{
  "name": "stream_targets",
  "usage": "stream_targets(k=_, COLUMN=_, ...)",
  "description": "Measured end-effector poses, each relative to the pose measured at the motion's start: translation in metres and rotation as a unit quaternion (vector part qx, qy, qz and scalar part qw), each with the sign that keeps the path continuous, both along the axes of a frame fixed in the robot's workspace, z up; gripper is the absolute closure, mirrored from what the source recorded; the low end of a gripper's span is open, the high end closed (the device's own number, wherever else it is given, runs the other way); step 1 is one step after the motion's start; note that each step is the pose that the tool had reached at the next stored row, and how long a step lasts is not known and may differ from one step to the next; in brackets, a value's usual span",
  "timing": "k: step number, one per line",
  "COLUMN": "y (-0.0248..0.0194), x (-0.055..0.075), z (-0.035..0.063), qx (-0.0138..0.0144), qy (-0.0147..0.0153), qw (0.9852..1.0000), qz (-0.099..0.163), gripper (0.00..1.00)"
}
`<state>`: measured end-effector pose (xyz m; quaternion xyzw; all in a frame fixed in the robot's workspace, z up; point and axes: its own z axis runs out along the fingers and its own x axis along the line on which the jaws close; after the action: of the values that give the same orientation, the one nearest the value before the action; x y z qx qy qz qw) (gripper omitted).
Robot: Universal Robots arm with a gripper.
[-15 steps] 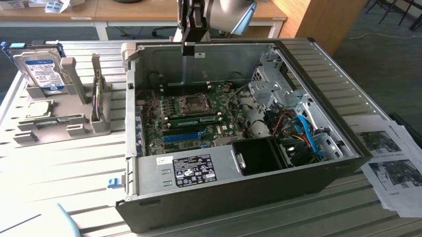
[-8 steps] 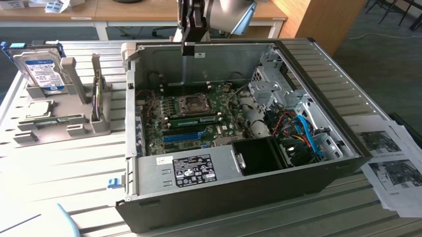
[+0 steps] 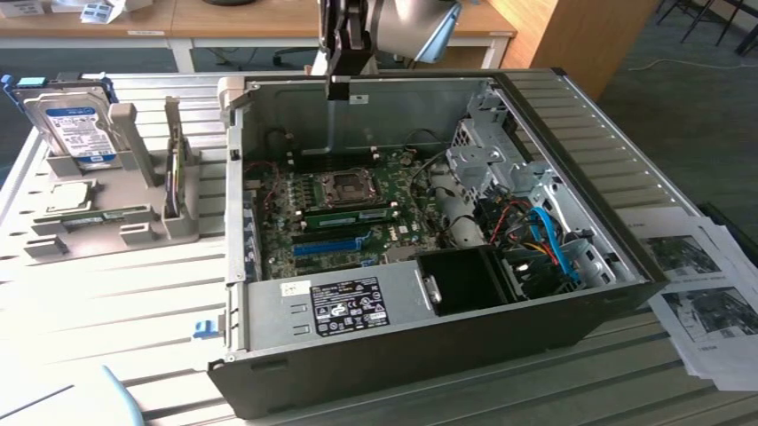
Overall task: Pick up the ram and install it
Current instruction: 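Press down the ram until it locks into place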
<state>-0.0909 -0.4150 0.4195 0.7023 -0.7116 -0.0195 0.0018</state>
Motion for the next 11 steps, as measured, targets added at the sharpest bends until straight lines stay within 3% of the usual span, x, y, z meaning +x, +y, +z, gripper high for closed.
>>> stream_targets(k=11, y=0.0, x=0.0, z=-0.0191, qx=0.0, qy=0.0, qw=1.0, qz=0.0, gripper=0.91)
